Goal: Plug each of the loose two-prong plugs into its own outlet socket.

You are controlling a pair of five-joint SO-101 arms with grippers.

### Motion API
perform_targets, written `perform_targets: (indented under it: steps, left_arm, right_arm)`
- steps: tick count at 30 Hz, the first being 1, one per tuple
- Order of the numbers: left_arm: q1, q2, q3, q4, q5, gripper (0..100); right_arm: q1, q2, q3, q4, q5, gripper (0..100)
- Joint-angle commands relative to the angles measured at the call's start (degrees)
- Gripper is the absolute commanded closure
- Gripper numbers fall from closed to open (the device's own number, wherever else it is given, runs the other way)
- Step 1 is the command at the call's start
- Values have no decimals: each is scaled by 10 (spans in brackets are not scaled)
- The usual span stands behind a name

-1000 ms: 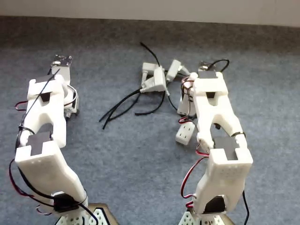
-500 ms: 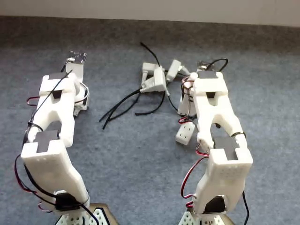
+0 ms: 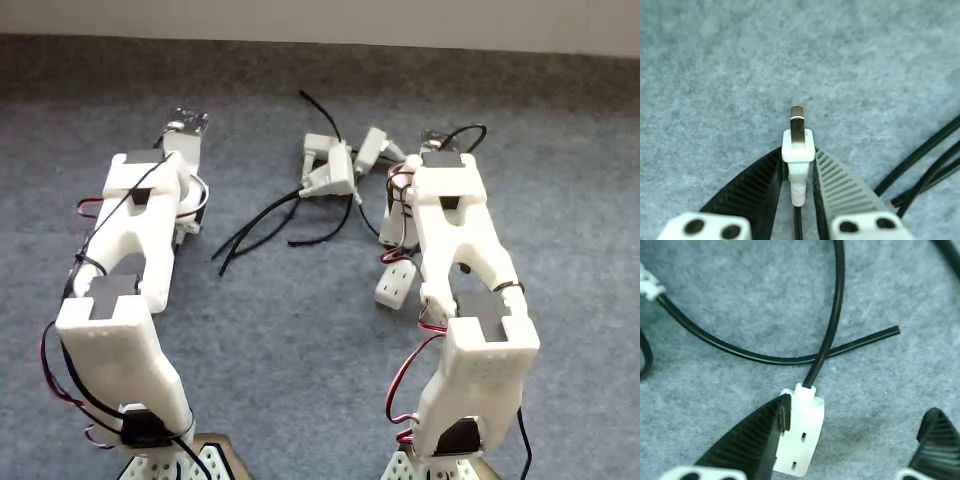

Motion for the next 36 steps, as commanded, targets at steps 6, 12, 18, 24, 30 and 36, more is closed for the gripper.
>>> perform_targets:
  steps: [6,12,18,24,30,36]
  left_arm:
    - [20,-38,-167,44,5,993]
    - [79,-140,-286,170,5,994]
    - [165,-266,-227,213,22,995]
    - [212,-406,-58,102,120,995]
    - [246,-573,223,-137,170,995]
    - [287,-763,512,-426,196,995]
  right_arm:
    - [16,-25,-3,-7,7,609]
    - [35,-25,-4,-7,7,609]
    - [49,-25,-5,-17,4,609]
    - [58,-25,-5,-24,5,609]
    - [58,-26,-5,-24,5,609]
    - [58,-27,-5,-24,7,609]
